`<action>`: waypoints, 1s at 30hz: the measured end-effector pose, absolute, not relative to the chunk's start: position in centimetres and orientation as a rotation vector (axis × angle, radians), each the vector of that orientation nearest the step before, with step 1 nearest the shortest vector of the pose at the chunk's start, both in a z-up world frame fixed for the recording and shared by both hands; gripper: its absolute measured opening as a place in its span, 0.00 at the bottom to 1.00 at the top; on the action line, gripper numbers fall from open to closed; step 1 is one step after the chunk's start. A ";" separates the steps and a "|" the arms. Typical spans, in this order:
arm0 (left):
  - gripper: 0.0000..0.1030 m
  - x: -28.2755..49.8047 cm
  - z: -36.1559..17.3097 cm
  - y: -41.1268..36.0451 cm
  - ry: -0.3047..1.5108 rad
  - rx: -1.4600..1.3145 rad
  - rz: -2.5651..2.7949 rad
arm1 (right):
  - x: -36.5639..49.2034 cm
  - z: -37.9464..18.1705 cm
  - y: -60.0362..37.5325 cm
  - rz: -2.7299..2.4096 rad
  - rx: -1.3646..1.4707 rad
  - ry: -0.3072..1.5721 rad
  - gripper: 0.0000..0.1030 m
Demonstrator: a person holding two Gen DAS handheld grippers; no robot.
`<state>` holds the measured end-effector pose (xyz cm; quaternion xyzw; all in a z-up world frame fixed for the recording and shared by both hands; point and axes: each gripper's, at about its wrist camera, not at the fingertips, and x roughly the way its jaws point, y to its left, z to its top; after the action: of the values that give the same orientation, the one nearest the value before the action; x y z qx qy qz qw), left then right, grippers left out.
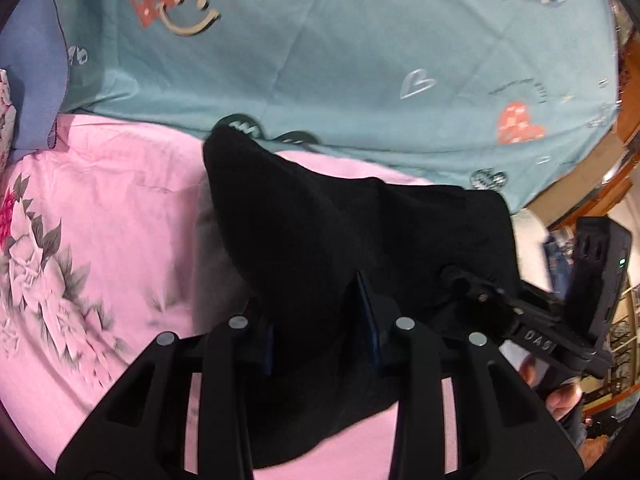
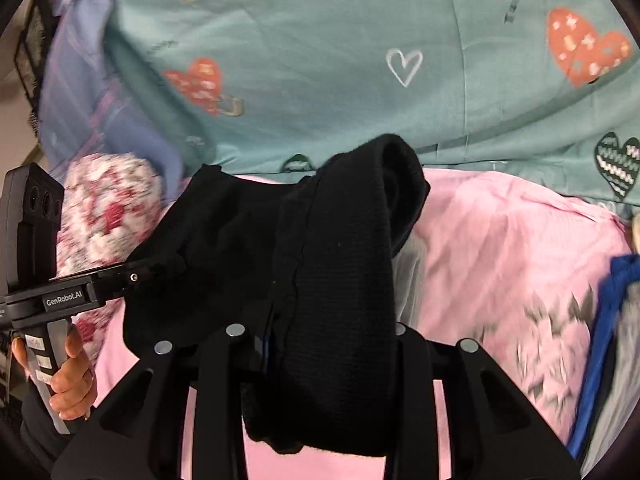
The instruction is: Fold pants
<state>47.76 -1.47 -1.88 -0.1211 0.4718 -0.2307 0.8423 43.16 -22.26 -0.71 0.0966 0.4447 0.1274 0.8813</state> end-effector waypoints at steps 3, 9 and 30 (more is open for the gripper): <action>0.46 49.5 -5.3 -0.8 1.020 -0.223 -0.466 | 45.8 -4.1 -22.9 0.247 0.179 0.953 0.34; 0.79 47.8 -5.9 2.0 0.976 -0.179 -0.438 | 46.5 -7.6 -26.5 0.222 0.292 0.989 0.82; 0.98 17.5 3.0 1.6 0.621 -0.060 -0.074 | 17.2 3.8 -24.0 -0.083 0.212 0.608 0.97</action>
<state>17.52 1.63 3.03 -0.0295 0.3052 -0.0362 0.9511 17.18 -24.04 3.81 0.1039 0.2988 -0.0408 0.9478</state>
